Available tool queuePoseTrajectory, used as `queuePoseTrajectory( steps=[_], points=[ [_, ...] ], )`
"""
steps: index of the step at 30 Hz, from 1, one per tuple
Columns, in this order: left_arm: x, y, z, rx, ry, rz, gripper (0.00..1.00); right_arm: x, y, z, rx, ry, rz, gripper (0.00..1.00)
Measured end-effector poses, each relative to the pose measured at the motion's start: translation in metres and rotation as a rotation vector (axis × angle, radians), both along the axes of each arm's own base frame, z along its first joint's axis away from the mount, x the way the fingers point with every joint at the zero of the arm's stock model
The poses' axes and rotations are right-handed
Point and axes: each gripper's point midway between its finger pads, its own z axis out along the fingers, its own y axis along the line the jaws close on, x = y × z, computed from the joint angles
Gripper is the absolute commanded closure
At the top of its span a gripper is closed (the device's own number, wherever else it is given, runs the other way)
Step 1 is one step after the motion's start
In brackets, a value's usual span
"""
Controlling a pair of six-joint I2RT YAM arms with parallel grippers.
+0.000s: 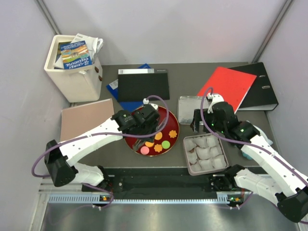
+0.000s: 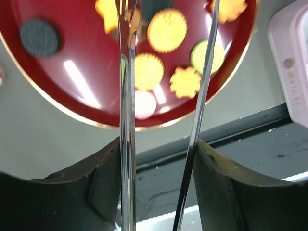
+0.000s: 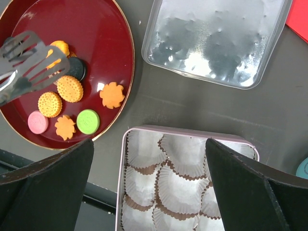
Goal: Pack the cookies
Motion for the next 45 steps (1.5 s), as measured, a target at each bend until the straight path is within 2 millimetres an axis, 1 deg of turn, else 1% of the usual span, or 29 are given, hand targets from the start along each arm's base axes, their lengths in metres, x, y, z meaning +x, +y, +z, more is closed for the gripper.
queuePoseTrajectory(
  steps=[2,7,11,19,25,32,35,36,38,40,42,43,45],
  points=[
    [-0.009,0.003,-0.005,0.018,0.012,0.021,0.41,0.0,0.0,0.0,0.0,0.001,0.001,0.01],
    [-0.032,-0.007,-0.009,0.03,0.013,0.023,0.39,0.001,0.002,-0.001,0.001,0.004,0.004,0.01],
    [-0.042,-0.012,-0.014,0.035,0.014,0.028,0.39,0.002,0.003,-0.001,0.004,0.004,0.006,0.01],
    [-0.04,-0.003,-0.036,0.097,0.022,0.105,0.38,0.002,0.003,-0.001,0.004,0.002,0.006,0.01],
    [-0.042,0.001,-0.046,0.116,0.029,0.122,0.38,0.002,0.003,-0.001,0.004,0.002,0.006,0.01],
    [-0.045,0.003,-0.057,0.126,0.045,0.118,0.39,0.002,0.003,-0.001,0.004,0.002,0.006,0.01],
    [-0.045,0.003,-0.059,0.13,0.047,0.118,0.43,0.002,0.003,-0.001,0.004,0.002,0.006,0.01],
    [-0.045,0.003,-0.06,0.128,0.047,0.118,0.46,0.002,0.003,-0.001,0.004,0.002,0.006,0.01],
    [-0.044,0.001,-0.06,0.122,0.044,0.118,0.48,0.002,0.003,-0.001,0.004,0.002,0.006,0.01],
    [-0.043,-0.001,-0.061,0.12,0.042,0.115,0.54,0.002,0.003,-0.001,0.004,0.002,0.006,0.01],
    [-0.043,-0.002,-0.062,0.122,0.042,0.11,0.56,0.002,0.003,-0.001,0.004,0.002,0.005,0.01],
    [-0.044,-0.003,-0.062,0.121,0.042,0.107,0.59,0.002,0.003,-0.001,0.004,0.002,0.005,0.01],
    [-0.044,-0.004,-0.062,0.121,0.039,0.101,0.6,0.002,0.003,-0.001,0.004,0.002,0.005,0.01]
  ],
)
